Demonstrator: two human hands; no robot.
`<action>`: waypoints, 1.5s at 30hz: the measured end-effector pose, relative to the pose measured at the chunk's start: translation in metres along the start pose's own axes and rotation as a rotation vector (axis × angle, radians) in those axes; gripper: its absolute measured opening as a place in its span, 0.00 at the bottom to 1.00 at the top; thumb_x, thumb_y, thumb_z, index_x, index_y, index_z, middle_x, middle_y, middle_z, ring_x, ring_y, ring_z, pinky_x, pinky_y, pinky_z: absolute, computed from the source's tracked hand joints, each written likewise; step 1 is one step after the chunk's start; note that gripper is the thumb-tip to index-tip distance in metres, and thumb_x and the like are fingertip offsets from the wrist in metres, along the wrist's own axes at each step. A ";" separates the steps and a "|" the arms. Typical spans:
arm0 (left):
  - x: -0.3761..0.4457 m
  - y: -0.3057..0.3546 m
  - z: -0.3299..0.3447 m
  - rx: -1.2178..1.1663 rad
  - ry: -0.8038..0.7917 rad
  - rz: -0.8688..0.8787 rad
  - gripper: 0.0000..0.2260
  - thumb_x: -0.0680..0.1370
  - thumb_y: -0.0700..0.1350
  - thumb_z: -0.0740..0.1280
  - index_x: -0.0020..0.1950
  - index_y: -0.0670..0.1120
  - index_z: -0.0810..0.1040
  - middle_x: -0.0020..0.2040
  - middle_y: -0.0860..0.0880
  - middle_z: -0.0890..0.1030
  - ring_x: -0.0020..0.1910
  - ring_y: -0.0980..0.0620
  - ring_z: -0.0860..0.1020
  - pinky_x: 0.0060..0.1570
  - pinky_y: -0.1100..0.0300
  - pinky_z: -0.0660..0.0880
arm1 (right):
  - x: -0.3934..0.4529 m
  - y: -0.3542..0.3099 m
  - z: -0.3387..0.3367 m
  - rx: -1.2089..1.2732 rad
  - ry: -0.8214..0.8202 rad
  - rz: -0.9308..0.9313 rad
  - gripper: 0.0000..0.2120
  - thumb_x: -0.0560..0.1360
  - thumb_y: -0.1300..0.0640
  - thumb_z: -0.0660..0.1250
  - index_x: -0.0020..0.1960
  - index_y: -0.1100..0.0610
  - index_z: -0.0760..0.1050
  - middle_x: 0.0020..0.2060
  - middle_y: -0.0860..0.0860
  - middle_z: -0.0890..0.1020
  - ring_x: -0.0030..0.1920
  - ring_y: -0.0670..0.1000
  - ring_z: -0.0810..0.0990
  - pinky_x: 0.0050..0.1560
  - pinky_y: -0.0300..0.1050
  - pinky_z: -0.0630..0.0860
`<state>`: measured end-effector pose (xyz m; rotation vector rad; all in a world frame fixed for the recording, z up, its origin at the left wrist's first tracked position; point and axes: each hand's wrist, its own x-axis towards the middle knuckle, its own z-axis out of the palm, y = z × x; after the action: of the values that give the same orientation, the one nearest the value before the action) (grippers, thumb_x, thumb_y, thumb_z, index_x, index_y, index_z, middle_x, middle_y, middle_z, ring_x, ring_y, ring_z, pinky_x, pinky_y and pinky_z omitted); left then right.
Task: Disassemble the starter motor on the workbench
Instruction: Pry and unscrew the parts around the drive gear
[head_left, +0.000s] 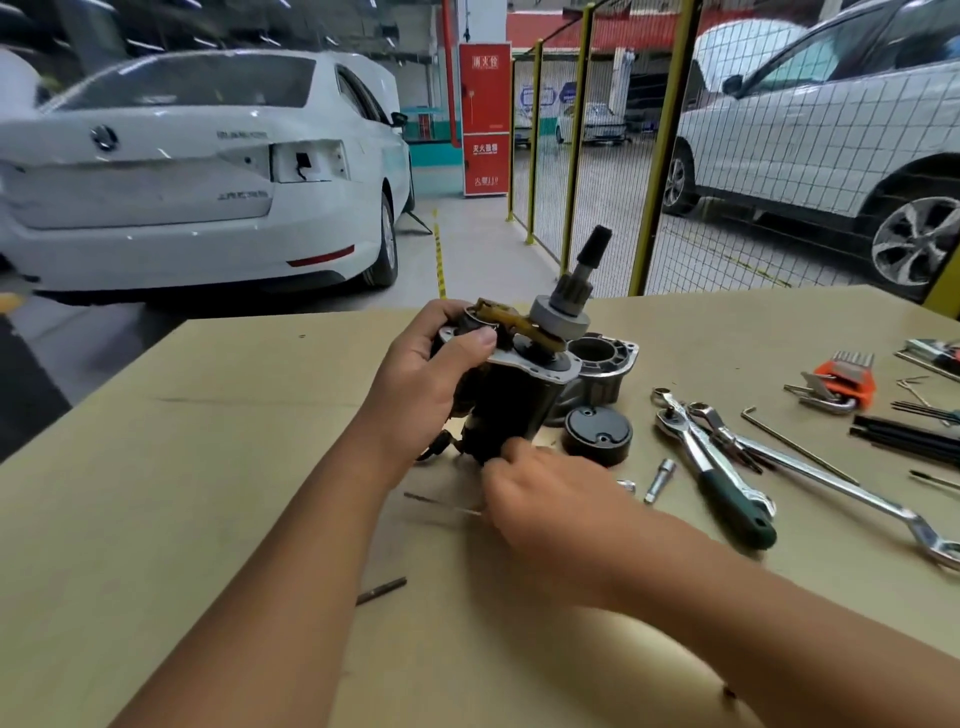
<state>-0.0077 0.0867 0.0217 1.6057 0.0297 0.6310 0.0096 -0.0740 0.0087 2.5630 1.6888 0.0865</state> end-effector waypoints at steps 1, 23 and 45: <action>0.000 0.000 -0.001 0.004 -0.004 0.002 0.06 0.85 0.42 0.65 0.54 0.52 0.80 0.41 0.56 0.83 0.39 0.59 0.81 0.37 0.65 0.77 | -0.004 0.009 -0.007 0.098 -0.005 0.004 0.03 0.82 0.57 0.59 0.55 0.55 0.69 0.52 0.55 0.74 0.47 0.58 0.75 0.42 0.50 0.70; 0.004 0.004 0.012 0.108 0.166 -0.071 0.08 0.68 0.49 0.70 0.45 0.59 0.81 0.37 0.58 0.80 0.40 0.54 0.78 0.39 0.56 0.76 | 0.017 0.092 -0.123 0.921 0.778 0.034 0.03 0.69 0.68 0.75 0.41 0.62 0.84 0.31 0.58 0.84 0.26 0.54 0.81 0.27 0.44 0.77; -0.006 0.009 0.009 -0.006 0.096 -0.052 0.14 0.73 0.46 0.60 0.53 0.51 0.83 0.43 0.49 0.84 0.42 0.53 0.81 0.35 0.63 0.78 | 0.038 0.057 -0.061 1.193 0.689 0.181 0.13 0.81 0.53 0.68 0.40 0.59 0.79 0.32 0.54 0.84 0.25 0.55 0.83 0.21 0.46 0.74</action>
<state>-0.0118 0.0747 0.0279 1.5628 0.1397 0.6674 0.0715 -0.0594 0.0752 3.9069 2.1265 -0.0712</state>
